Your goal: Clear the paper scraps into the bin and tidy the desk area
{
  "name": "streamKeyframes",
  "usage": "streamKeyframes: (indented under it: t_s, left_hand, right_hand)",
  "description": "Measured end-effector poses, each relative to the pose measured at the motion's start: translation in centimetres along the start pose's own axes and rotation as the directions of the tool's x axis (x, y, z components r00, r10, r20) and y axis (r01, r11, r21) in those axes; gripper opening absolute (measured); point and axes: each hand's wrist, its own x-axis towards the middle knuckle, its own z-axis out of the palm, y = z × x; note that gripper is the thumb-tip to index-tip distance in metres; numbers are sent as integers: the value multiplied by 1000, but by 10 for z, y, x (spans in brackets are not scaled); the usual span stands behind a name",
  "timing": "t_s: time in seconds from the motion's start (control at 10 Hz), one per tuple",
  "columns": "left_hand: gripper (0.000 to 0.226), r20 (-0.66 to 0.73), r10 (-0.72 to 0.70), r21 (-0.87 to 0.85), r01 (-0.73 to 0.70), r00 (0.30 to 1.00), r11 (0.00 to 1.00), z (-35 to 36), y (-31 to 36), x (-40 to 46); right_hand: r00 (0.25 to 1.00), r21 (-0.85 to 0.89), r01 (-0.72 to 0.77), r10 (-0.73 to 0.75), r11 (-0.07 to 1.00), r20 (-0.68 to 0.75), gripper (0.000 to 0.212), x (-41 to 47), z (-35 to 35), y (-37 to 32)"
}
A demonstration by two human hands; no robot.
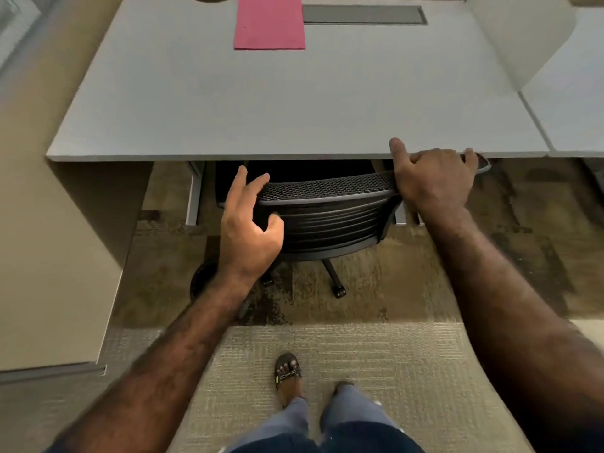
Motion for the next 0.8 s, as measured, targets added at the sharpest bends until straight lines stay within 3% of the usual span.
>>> streamKeyframes:
  t_s: [0.3, 0.4, 0.6, 0.8]
  left_hand:
    - [83, 68, -107, 239, 88, 992, 967, 10, -1, 53]
    - [87, 81, -208, 227, 185, 975, 956, 13, -2, 71]
    - [95, 98, -251, 216, 226, 963, 950, 13, -15, 100]
    - [83, 121, -252, 358, 195, 960, 913, -6, -13, 115]
  right_hand:
    - [997, -29, 1, 1, 1000, 76, 101, 36, 8, -37]
    - [995, -13, -2, 3, 1000, 101, 102, 45, 8, -48]
    - [992, -4, -4, 5, 1000, 124, 102, 51, 7, -64]
    - [981, -16, 99, -95, 995, 167, 95, 54, 4, -81]
